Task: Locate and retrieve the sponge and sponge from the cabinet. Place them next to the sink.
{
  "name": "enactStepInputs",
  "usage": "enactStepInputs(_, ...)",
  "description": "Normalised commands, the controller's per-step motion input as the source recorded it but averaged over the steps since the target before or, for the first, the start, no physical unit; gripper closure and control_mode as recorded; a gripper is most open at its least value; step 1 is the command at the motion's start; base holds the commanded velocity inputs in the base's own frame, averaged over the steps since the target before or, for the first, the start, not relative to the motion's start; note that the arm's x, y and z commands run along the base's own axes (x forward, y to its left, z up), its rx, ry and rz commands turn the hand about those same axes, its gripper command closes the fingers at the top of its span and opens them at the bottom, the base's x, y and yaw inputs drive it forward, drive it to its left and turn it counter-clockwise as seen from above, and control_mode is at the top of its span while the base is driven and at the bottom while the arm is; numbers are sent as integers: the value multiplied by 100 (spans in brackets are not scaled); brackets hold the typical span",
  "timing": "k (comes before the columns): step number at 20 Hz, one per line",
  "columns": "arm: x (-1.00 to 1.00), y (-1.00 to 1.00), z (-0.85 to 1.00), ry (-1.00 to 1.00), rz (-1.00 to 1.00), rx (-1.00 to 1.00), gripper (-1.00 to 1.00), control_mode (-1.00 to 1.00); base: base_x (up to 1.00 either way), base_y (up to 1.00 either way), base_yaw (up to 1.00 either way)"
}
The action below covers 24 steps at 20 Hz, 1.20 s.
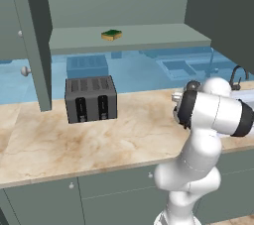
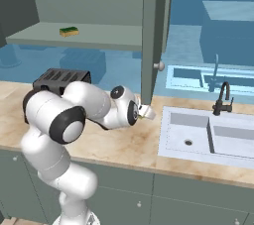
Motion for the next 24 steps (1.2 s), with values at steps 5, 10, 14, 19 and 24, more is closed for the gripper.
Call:
enactStepInputs(5, 10, -6, -32, -1, 2, 0, 100, -100, 0, 0, 0)
enactStepInputs(10, 12, -2, -15, -2, 2, 0, -100, -100, 0, 0, 0)
enactStepInputs(14, 12, -1, -6, 0, 2, 0, -100, -100, 0, 0, 0)
enactStepInputs(19, 7, 0, -8, 0, 2, 0, -100, -100, 0, 0, 0)
enactStepInputs(24, 0, 0, 0, 0, 0, 0, -100, -100, 0, 0, 0)
